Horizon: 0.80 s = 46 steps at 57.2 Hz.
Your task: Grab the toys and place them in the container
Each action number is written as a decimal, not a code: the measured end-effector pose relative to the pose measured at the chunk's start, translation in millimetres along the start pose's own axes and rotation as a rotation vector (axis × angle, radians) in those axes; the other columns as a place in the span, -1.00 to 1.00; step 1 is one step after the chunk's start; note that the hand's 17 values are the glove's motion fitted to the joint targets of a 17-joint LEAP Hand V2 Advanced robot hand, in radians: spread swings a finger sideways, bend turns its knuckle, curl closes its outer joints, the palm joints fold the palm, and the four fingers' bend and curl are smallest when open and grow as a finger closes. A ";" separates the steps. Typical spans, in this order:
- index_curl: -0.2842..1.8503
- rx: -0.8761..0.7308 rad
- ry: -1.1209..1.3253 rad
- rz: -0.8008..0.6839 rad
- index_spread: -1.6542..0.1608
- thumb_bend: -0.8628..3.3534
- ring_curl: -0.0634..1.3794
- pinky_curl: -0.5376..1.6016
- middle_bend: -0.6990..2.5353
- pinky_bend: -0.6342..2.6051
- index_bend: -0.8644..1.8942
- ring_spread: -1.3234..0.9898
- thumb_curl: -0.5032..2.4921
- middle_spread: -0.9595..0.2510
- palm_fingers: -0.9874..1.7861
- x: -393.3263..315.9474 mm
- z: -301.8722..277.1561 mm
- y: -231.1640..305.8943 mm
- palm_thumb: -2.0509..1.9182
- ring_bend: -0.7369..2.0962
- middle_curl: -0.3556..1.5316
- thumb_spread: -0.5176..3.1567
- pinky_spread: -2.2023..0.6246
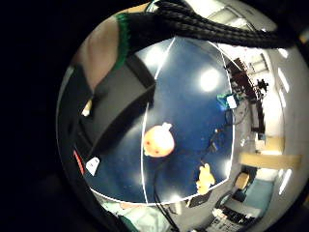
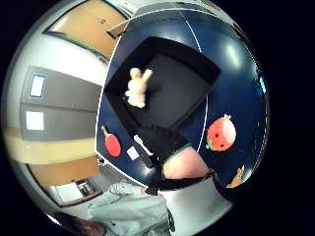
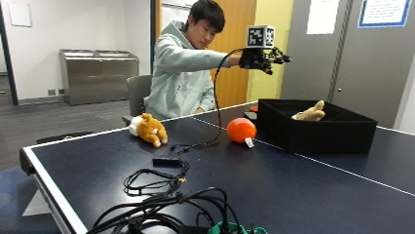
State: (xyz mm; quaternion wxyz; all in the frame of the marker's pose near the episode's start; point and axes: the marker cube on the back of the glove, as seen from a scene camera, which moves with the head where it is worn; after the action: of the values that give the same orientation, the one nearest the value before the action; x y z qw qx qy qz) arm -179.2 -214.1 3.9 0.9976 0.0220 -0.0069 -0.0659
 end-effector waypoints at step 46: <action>-0.48 -0.347 -0.069 0.086 0.47 -0.47 -0.28 -0.13 -0.36 0.07 -0.22 -0.12 -0.28 0.32 0.30 28.1 232.4 99.1 0.37 0.23 -0.33 -0.13 0.36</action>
State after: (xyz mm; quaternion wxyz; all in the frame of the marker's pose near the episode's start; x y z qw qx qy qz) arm -142.2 -129.6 240.8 0.9874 -0.1531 -0.0304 -0.0244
